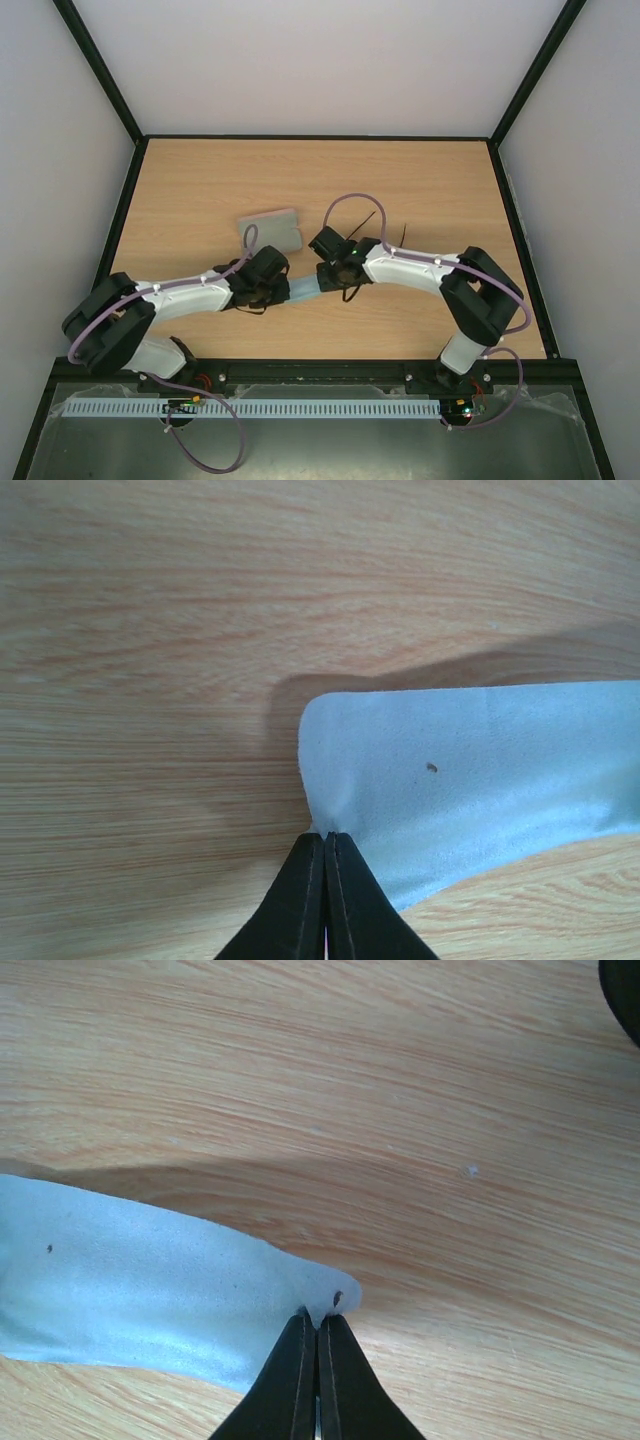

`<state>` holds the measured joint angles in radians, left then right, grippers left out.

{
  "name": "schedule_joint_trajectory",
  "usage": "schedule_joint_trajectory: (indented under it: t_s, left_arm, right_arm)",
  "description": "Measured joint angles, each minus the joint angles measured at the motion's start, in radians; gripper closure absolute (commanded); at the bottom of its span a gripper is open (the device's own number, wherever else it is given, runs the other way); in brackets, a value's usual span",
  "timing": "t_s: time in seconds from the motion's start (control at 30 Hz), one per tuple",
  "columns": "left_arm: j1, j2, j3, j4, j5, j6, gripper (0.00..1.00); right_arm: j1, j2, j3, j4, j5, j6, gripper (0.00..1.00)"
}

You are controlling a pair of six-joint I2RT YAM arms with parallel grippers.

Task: Organize the sunglasses
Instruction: Pick up the glasses cleaning cloth from the center of the board.

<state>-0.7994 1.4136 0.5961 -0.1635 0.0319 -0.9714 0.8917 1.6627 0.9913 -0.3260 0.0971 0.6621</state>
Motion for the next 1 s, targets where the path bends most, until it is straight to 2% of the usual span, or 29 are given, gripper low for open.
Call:
schedule_joint_trajectory:
  t_s: [1.0]
  left_arm:
    - [0.276, -0.060, 0.076, -0.105, -0.024, 0.150, 0.98]
  right_arm:
    - [-0.023, 0.232, 0.392, -0.087, -0.003, -0.096, 0.99]
